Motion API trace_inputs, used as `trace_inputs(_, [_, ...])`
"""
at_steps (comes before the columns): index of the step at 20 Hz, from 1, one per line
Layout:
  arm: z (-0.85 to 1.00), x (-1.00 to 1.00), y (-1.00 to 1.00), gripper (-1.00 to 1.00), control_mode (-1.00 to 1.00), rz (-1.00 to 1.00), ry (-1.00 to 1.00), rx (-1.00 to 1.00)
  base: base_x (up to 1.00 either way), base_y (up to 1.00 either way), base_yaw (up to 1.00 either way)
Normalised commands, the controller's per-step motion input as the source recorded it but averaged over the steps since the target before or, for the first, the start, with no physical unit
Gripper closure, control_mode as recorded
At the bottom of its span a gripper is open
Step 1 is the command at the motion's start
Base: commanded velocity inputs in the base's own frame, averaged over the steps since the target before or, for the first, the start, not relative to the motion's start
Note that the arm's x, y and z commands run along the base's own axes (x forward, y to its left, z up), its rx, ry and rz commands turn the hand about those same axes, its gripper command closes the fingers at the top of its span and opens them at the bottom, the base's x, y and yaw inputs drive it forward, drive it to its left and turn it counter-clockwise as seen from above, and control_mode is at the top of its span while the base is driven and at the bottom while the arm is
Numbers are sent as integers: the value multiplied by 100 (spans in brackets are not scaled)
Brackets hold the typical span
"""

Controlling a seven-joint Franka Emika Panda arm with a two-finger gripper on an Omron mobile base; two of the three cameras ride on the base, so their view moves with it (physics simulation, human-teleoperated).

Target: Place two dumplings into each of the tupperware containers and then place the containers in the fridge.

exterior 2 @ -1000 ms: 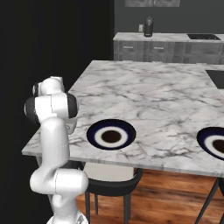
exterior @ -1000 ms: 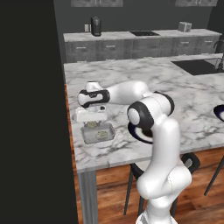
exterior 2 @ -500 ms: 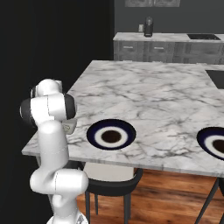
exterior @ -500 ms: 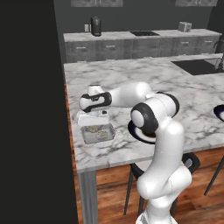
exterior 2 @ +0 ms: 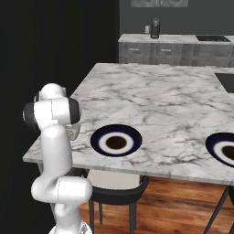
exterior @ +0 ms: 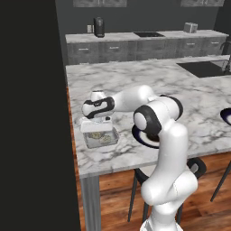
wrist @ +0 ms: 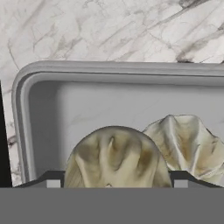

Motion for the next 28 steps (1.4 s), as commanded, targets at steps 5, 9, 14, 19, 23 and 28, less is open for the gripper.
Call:
trace_inputs(5, [-11,21,3,-100,-100,0,0,0,0,0,0])
trace_inputs(9, [0,14,10,-100,-100,0,0,0,0,0,0])
trace_inputs(14, [0,21,4,-100,-100,0,0,0,0,0,0])
trace_inputs(19, [5,7,-2,-100,-100,-2,0,0,0,0,0])
trace_inputs(23, [35,-49,-43,-100,-100,-15,4,0,0,0,0])
trace_inputs(28, [8,-72,-84,-100,-100,-18,8,4,0,0,0])
